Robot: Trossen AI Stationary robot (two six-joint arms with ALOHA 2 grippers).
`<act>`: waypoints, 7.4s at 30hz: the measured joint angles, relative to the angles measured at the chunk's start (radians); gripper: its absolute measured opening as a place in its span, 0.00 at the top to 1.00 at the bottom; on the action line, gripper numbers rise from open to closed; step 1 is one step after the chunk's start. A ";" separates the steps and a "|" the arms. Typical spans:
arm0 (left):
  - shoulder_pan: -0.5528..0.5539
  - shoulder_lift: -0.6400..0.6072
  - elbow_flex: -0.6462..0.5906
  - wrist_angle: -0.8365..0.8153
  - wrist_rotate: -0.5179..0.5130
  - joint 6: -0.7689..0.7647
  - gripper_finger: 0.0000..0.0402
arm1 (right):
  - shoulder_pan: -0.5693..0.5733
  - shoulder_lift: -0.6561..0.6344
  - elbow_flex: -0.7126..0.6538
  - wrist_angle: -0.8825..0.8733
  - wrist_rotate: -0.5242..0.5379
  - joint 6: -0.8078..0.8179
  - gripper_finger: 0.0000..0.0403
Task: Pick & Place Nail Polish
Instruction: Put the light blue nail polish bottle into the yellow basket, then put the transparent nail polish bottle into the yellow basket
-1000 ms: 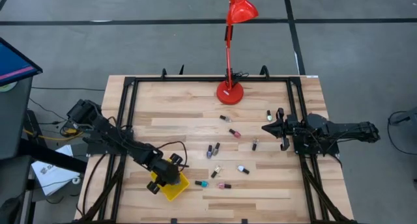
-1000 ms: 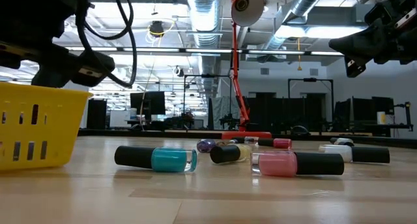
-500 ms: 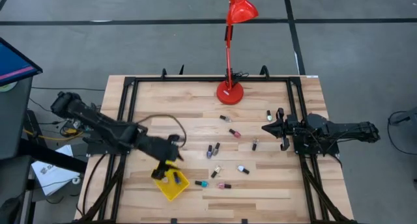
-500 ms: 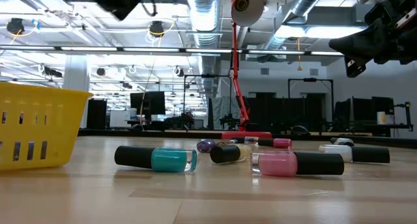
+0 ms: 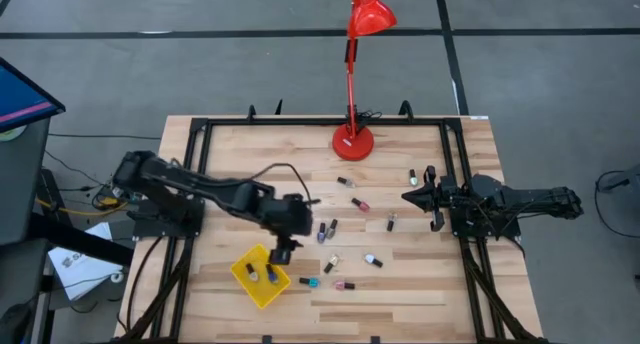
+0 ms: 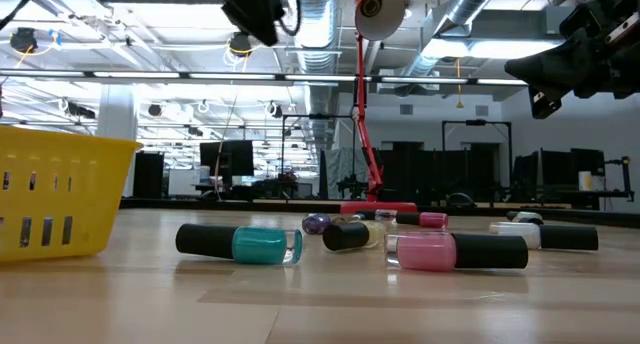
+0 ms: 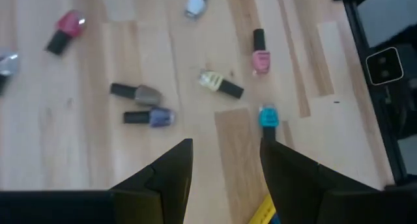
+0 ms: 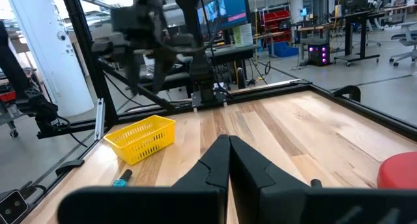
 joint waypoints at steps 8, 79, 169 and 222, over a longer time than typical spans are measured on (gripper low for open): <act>-0.058 0.147 0.047 0.005 0.019 -0.005 0.56 | 0.000 0.000 0.000 0.001 0.000 0.000 1.00; -0.156 0.402 -0.025 0.224 0.034 -0.089 0.57 | 0.000 0.000 0.000 0.000 0.000 0.000 1.00; -0.272 -0.129 -0.496 0.033 -0.044 0.157 0.87 | 0.000 0.000 0.000 -0.001 0.000 0.000 1.00; -0.231 -0.136 -0.440 0.122 0.044 0.324 0.78 | 0.000 0.000 0.000 0.000 0.000 0.000 1.00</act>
